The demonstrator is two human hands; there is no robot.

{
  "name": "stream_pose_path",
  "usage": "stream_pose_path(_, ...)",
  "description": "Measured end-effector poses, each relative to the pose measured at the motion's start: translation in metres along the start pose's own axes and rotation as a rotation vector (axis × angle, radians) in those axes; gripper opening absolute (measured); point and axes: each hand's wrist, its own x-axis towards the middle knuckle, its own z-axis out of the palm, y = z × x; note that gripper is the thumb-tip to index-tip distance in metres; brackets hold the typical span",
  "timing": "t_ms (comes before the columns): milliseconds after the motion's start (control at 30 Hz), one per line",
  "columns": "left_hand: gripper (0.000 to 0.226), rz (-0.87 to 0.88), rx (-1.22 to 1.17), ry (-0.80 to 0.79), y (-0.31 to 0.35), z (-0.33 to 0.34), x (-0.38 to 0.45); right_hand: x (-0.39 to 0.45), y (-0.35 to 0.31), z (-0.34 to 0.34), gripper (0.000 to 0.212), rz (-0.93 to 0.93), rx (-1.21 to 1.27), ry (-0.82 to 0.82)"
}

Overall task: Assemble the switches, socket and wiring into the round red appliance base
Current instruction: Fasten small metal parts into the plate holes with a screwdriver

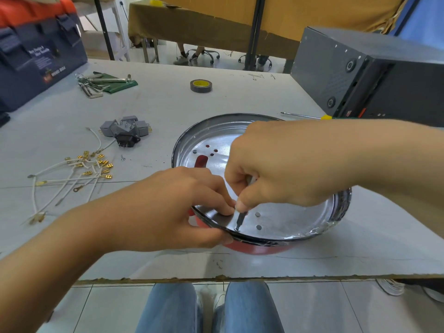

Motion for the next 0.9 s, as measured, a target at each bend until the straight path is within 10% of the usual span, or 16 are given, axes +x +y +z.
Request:
stream_pose_path(433, 0.041, -0.007, 0.019, 0.028, 0.000, 0.001, -0.002, -0.018, -0.002, -0.008, 0.041, 0.002, 0.017, 0.042)
stream_pose_path(900, 0.046, -0.021, -0.020, 0.096, 0.002, 0.005, -0.001, -0.020, 0.033, 0.031, 0.009, 0.173, 0.731, 0.074)
